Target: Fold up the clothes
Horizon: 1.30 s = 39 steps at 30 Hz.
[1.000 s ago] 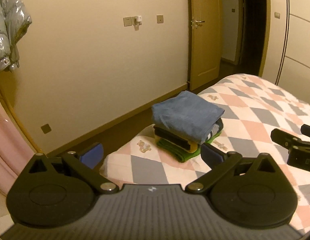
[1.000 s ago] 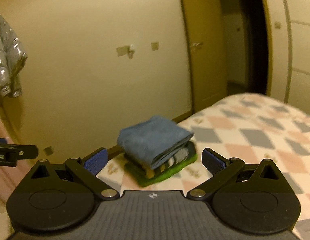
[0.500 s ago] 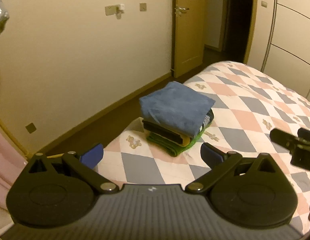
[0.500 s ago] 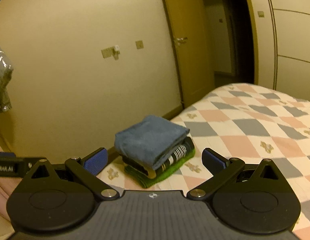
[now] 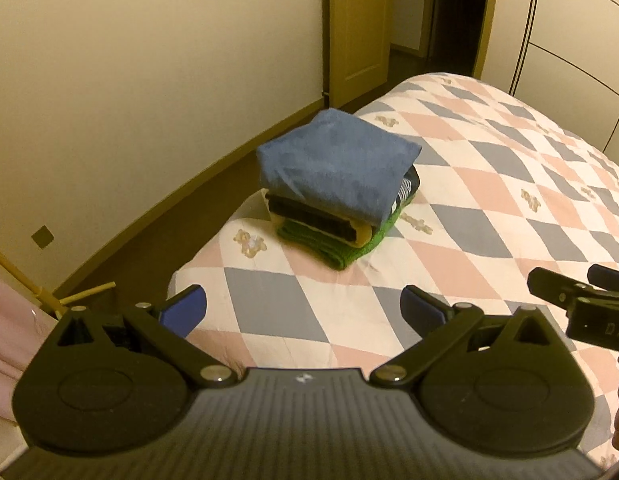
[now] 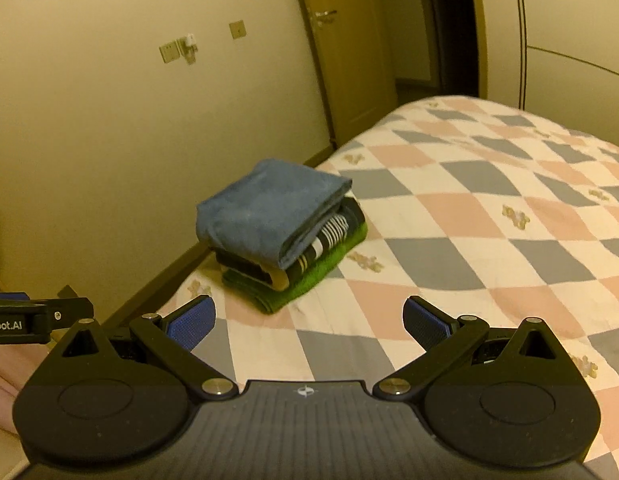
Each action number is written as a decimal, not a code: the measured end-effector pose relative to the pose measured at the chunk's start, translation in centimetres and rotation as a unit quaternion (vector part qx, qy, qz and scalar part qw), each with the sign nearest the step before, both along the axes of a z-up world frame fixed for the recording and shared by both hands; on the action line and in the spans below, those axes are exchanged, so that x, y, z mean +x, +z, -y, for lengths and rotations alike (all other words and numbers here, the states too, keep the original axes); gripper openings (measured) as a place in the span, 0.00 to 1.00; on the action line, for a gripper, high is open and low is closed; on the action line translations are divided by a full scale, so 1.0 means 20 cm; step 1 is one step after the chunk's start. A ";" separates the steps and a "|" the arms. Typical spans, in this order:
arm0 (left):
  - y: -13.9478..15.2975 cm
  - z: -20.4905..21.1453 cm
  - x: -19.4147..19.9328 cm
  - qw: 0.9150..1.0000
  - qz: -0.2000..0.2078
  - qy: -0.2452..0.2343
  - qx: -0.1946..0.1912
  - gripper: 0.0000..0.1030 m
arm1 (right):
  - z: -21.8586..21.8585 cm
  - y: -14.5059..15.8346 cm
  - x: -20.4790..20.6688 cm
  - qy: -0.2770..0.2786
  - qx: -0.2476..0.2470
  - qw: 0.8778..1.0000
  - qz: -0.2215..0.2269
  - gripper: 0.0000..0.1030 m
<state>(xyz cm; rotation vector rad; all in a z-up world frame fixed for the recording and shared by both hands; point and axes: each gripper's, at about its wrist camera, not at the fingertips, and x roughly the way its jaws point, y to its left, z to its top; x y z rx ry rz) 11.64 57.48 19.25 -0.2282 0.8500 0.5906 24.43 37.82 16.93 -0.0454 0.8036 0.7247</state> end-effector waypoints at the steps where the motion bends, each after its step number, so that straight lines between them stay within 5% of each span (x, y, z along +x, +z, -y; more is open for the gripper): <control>1: -0.01 0.00 0.01 1.000 -0.001 0.001 -0.002 0.99 | 0.00 -0.01 0.01 0.001 -0.003 1.000 -0.003 1.00; 39: -0.26 0.05 0.56 0.997 -0.032 0.061 -0.032 0.99 | -0.07 -0.29 0.70 0.067 -0.043 0.995 -0.060 1.00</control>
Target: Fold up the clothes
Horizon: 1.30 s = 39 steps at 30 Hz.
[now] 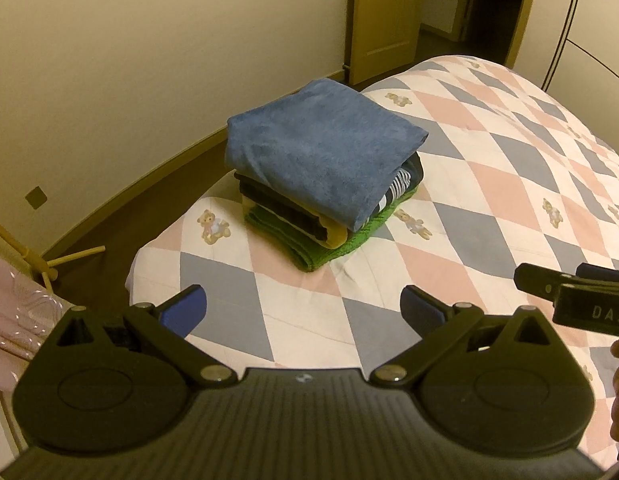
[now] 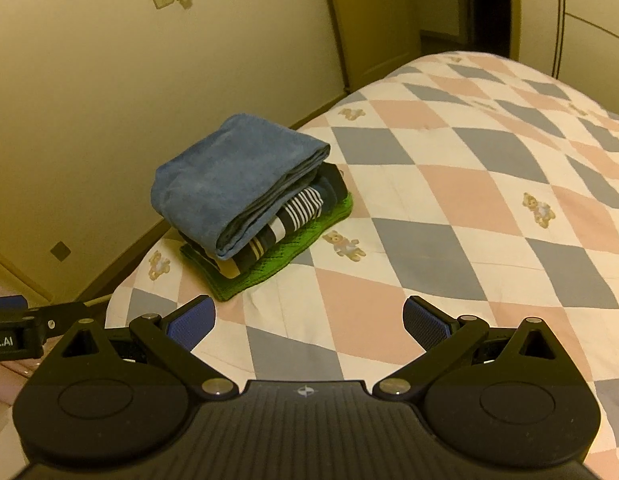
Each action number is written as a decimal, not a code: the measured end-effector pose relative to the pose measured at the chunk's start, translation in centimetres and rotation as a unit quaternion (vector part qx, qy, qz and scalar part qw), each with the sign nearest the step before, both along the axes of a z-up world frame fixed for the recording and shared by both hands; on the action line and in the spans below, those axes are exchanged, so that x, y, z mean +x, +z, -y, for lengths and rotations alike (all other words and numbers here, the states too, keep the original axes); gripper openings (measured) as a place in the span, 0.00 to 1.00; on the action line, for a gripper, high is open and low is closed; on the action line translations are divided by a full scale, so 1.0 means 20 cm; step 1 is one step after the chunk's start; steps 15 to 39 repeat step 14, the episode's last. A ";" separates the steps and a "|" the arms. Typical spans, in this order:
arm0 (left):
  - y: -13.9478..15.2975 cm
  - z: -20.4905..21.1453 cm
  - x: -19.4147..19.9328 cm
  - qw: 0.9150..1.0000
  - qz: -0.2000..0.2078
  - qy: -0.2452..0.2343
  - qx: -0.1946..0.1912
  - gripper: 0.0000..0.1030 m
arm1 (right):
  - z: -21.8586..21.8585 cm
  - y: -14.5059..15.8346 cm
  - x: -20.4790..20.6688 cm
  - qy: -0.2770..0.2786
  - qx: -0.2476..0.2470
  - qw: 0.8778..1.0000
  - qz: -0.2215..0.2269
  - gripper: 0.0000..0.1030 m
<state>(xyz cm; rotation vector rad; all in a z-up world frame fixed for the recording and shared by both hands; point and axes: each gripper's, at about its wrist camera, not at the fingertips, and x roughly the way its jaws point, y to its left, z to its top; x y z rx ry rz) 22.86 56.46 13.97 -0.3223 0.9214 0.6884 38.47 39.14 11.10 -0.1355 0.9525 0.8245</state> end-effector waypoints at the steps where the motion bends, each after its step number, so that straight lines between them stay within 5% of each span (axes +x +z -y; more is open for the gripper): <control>1: 0.00 0.00 0.01 1.000 -0.002 0.002 0.001 0.99 | -0.01 0.00 0.01 0.002 0.001 1.000 -0.002 1.00; 39: 0.00 -0.06 0.06 1.000 -0.002 -0.004 0.010 0.99 | -0.06 -0.01 0.08 -0.006 0.012 1.000 -0.012 1.00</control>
